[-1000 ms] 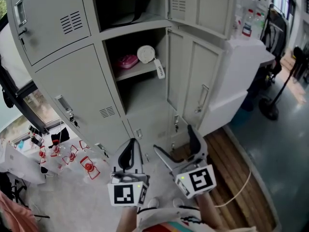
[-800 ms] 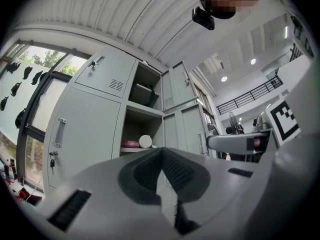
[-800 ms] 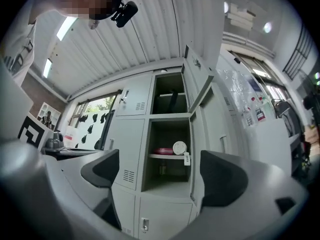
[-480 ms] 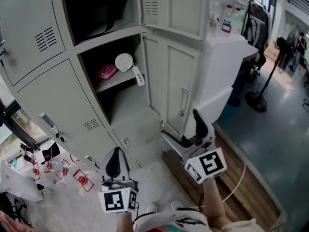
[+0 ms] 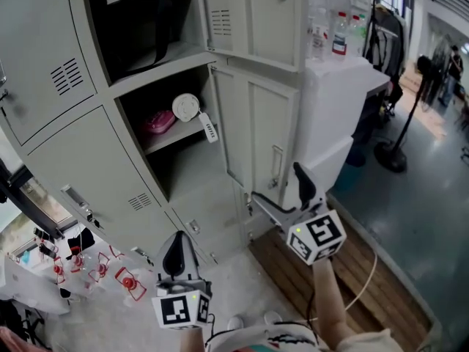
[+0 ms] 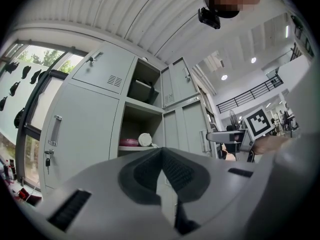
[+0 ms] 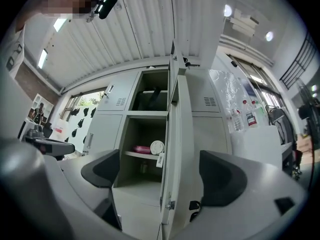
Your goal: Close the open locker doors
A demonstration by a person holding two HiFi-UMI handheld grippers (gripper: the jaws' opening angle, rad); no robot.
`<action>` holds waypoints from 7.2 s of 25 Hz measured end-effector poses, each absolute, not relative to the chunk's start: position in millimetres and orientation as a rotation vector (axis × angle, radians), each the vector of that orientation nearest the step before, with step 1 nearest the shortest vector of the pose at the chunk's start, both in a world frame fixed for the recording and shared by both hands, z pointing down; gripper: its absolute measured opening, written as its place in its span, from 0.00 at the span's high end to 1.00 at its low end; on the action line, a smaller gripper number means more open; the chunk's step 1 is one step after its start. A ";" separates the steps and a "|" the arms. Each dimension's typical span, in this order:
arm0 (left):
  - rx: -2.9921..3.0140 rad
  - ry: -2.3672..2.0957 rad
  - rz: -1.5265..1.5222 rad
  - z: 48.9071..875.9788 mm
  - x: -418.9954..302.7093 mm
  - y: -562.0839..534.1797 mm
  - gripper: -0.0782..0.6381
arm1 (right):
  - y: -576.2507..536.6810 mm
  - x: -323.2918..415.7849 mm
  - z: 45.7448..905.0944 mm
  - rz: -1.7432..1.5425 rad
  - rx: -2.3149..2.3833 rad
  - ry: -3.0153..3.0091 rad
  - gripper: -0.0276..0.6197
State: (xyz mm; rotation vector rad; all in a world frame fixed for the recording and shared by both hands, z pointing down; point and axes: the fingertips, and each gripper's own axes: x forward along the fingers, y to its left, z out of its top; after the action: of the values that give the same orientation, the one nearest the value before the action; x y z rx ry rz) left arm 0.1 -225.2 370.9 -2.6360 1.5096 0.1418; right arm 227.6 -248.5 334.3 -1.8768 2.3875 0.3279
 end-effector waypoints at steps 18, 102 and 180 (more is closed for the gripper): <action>-2.633 1.527 0.134 372.9 -2.8 -225.6 0.88 | -243.5 200.0 338.6 0.342 -1.807 2.468 0.24; -2.347 2.030 0.144 397.0 -173.0 -230.0 0.88 | -337.6 38.3 349.1 0.083 -1.374 2.670 0.78; -2.335 2.060 0.133 394.8 -174.5 -255.5 0.88 | -407.7 4.1 273.0 0.380 -1.332 2.675 0.71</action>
State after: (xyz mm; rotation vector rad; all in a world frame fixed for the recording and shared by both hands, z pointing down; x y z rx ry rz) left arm -174.5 -255.5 394.8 -2.3351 2.0596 0.1326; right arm 4.1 -407.7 273.0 -1.3317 2.6753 0.3800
